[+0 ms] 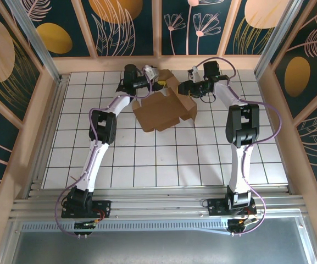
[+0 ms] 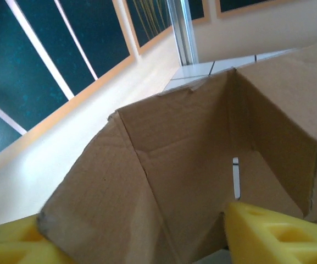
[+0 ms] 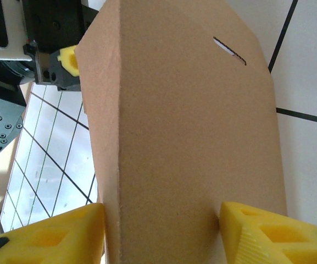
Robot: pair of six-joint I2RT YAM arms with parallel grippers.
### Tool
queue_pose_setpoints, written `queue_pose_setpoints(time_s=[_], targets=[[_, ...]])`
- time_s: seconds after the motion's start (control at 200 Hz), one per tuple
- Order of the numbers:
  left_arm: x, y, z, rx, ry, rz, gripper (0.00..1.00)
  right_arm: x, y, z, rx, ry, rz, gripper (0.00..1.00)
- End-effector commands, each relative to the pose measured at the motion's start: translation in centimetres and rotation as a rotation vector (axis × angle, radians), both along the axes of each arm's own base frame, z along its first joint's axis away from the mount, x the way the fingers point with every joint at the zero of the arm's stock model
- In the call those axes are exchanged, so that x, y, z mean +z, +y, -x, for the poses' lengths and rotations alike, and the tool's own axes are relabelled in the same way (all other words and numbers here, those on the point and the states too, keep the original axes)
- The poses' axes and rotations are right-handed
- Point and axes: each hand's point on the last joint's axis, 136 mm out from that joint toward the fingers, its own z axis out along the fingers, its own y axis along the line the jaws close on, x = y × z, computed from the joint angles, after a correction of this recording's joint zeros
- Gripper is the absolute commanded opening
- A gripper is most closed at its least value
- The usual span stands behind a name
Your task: Fold the paper box
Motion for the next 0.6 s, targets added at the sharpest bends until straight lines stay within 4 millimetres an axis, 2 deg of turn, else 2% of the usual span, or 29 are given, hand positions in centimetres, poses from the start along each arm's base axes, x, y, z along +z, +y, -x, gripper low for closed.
queue_pose_setpoints(time_s=[0.0,0.105,0.205,0.345,0.46,0.596], targets=[[1.3,-0.7,1.0,-0.066,-0.048,0.017,0.44,-3.0,-0.5,0.6,-0.013,0.084,0.053,0.57],[1.9,-0.8,1.2,-0.073,-0.034,0.012,0.31,-2.8,-0.7,0.3,-0.028,0.077,0.057,0.57],[3.5,-0.7,1.9,-0.082,-0.013,0.028,0.23,-2.4,-0.7,0.2,-0.042,0.072,0.052,0.58],[5.9,-1.7,2.2,-0.038,0.065,0.07,0.02,-2.0,-0.8,0.4,-0.062,0.055,0.045,0.61],[7.4,-2.9,1.9,0.022,0.207,0.142,0.0,-1.9,-0.5,0.8,-0.053,0.052,0.037,0.65],[7.8,-3.8,2.1,0.061,0.31,0.197,0.0,-1.9,-0.3,1.1,-0.053,0.051,0.028,0.64]])
